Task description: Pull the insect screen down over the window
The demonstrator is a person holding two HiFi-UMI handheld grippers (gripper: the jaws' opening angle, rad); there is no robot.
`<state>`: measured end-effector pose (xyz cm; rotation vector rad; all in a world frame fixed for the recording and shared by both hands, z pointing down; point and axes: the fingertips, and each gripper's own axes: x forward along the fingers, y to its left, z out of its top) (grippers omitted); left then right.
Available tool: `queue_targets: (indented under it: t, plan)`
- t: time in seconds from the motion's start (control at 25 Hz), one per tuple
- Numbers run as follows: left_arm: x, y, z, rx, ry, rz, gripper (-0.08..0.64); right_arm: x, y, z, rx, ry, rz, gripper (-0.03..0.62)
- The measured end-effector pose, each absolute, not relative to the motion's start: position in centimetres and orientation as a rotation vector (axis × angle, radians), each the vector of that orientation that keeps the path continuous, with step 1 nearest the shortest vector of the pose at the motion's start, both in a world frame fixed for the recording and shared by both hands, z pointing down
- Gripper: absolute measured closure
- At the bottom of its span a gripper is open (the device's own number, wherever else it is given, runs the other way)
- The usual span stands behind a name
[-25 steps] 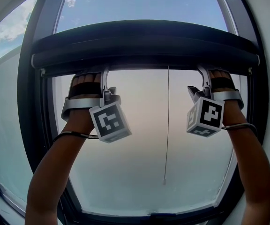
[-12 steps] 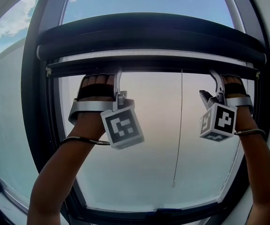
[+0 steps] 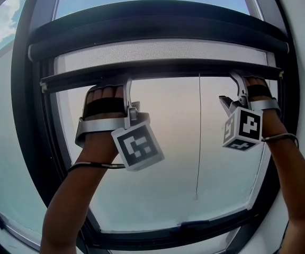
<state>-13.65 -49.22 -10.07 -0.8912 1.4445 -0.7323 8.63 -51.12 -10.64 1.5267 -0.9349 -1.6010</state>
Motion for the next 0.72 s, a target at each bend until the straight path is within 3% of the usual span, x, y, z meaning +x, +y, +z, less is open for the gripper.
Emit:
queue_targets:
  t: [0.2, 0.72]
  plan:
    - [-13.0, -48.8, -7.9, -0.930, 1.438, -0.687, 0.194, 9.1, -51.0, -7.8, 1.490, -0.958, -1.577, 0.245]
    - [-13.7, -48.6, -1.7, -0.987, 1.420, -0.905, 0.193, 8.9, -50.6, -1.9, 1.401, -1.019, -1.501, 0.245]
